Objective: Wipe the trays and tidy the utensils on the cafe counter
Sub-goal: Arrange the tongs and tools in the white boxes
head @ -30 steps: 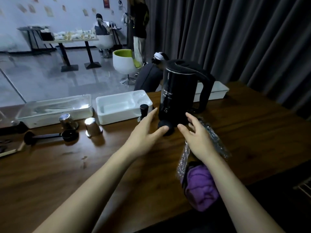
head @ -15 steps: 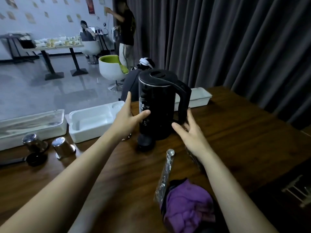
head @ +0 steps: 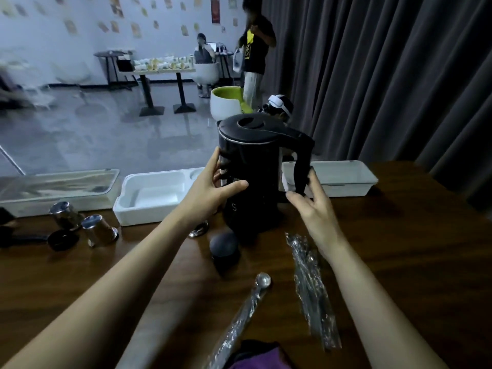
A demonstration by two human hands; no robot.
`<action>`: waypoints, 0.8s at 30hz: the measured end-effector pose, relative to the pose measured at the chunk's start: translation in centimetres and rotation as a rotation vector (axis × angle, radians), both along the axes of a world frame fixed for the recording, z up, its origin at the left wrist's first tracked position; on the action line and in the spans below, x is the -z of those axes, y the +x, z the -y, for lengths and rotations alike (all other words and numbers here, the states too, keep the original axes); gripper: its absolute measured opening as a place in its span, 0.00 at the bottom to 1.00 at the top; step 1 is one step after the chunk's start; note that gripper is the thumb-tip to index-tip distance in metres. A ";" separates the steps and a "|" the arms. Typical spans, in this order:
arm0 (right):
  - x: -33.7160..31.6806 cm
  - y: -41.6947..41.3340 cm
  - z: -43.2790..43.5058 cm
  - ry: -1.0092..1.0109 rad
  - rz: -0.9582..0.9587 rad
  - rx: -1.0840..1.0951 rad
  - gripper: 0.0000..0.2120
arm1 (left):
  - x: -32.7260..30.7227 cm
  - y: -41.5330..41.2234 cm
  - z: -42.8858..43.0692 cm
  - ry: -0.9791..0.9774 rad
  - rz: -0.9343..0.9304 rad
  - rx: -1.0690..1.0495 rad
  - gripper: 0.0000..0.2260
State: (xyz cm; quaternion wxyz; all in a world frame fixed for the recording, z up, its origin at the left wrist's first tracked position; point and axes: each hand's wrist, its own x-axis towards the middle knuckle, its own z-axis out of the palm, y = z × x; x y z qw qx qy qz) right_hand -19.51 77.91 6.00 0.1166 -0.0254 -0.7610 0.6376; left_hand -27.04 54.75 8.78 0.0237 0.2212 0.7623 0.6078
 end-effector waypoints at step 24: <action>-1.0 -14.3 -5.0 0.128 0.114 -0.250 0.44 | 2.1 -6.3 -2.3 -0.136 -0.046 -0.168 0.49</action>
